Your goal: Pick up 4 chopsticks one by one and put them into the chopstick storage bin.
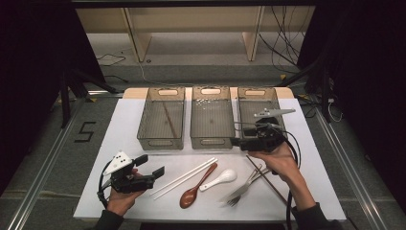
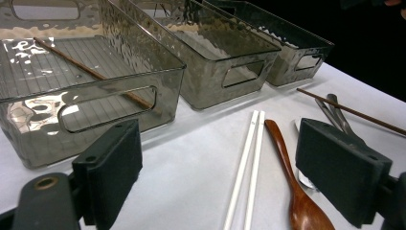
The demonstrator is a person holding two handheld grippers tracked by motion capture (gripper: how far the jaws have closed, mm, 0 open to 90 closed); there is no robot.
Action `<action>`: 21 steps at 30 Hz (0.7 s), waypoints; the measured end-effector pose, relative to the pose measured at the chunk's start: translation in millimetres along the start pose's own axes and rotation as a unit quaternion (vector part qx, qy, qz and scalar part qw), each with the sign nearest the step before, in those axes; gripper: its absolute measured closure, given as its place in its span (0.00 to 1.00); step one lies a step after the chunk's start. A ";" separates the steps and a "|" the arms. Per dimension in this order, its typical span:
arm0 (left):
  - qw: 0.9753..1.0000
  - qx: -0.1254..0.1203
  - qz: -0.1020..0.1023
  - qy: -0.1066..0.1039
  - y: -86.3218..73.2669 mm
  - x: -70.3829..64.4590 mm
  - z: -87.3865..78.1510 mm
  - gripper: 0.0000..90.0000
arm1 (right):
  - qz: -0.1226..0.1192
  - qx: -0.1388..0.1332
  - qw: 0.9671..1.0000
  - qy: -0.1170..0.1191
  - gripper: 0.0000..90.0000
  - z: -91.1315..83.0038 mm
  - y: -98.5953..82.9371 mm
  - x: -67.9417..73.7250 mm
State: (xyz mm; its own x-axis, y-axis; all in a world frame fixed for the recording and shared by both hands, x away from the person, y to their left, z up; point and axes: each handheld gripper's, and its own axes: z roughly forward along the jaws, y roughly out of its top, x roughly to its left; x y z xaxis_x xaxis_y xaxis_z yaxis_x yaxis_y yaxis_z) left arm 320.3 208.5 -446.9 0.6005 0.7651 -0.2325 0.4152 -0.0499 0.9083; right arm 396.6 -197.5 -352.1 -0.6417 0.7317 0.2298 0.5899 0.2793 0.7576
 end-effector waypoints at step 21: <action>1.000 0.006 0.007 -0.002 0.2 -0.3 0.2 0.17 | 0.041 0.067 0.996 -0.041 0.35 -29.5 -79.1 -34.4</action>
State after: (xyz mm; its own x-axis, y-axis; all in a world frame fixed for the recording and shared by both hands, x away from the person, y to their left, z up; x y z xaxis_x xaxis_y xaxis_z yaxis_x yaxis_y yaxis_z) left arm 320.3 208.1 -446.7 0.6091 0.7614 -0.2219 0.4153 -0.0678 0.9071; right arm 357.5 -263.1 -401.9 -0.5491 0.8029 0.2322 0.7025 0.2927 0.6487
